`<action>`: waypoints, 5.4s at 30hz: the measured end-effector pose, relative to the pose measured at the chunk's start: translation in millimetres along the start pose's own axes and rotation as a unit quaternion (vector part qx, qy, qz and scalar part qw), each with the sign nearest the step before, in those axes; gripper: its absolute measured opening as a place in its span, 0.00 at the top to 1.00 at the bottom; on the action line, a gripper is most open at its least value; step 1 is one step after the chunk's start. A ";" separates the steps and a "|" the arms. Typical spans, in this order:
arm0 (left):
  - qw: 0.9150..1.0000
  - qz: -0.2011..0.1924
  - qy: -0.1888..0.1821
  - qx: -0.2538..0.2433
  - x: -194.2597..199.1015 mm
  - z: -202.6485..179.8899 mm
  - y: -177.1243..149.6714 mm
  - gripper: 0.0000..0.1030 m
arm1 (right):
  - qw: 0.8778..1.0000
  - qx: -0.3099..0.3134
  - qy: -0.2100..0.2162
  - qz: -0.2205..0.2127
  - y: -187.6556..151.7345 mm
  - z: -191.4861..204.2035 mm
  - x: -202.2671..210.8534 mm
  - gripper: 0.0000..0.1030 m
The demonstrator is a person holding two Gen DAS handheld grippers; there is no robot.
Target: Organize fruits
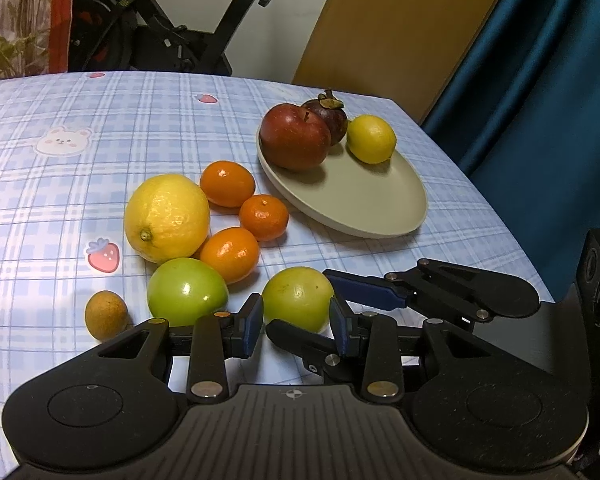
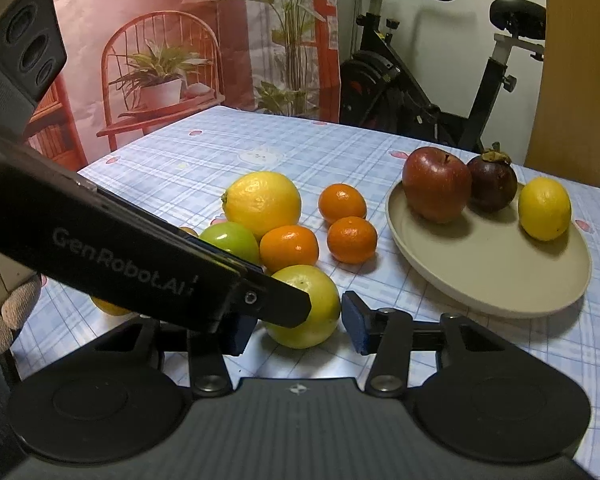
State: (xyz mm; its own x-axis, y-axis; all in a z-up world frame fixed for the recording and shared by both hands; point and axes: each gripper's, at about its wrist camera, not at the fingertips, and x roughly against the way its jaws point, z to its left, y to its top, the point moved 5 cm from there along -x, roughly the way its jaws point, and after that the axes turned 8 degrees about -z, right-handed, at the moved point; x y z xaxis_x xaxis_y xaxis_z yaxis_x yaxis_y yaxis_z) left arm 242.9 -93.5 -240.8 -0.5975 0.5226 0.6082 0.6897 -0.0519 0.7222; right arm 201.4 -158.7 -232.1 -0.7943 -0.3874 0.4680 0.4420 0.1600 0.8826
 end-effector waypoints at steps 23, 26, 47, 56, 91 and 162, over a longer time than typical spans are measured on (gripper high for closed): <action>0.997 -0.064 0.032 0.005 38.8 14.9 -1.0 0.57 | 1.000 -0.029 -0.011 -0.003 -1.8 -8.9 5.5 0.53; 0.995 -0.079 0.055 -0.003 43.6 18.4 6.5 0.57 | 0.999 -0.034 -0.014 -0.003 -1.9 -11.4 7.1 0.53; 0.994 -0.061 0.089 0.020 25.2 41.3 12.4 0.48 | 0.999 -0.046 -0.018 -0.005 -4.0 -16.2 11.5 0.53; 0.998 -0.028 0.053 0.008 16.5 27.6 -6.9 0.47 | 0.999 -0.047 -0.018 -0.005 -4.0 -16.3 11.6 0.53; 0.999 -0.012 0.046 -0.016 17.3 18.0 -15.0 0.53 | 0.998 -0.054 -0.025 -0.006 -6.8 -26.4 21.3 0.53; 0.993 -0.048 0.005 -0.106 -93.0 -75.6 111.7 0.53 | 0.990 -0.059 -0.122 -0.026 35.8 -171.0 23.6 0.53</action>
State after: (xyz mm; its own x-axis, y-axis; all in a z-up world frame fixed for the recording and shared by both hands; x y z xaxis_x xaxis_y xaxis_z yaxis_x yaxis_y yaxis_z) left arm 344.7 -212.2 -191.8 -0.6615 0.5247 0.5359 0.5283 -0.1812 0.8295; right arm 269.7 -317.3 -197.0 -0.8878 -0.1590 0.4318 0.4323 0.0337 0.9011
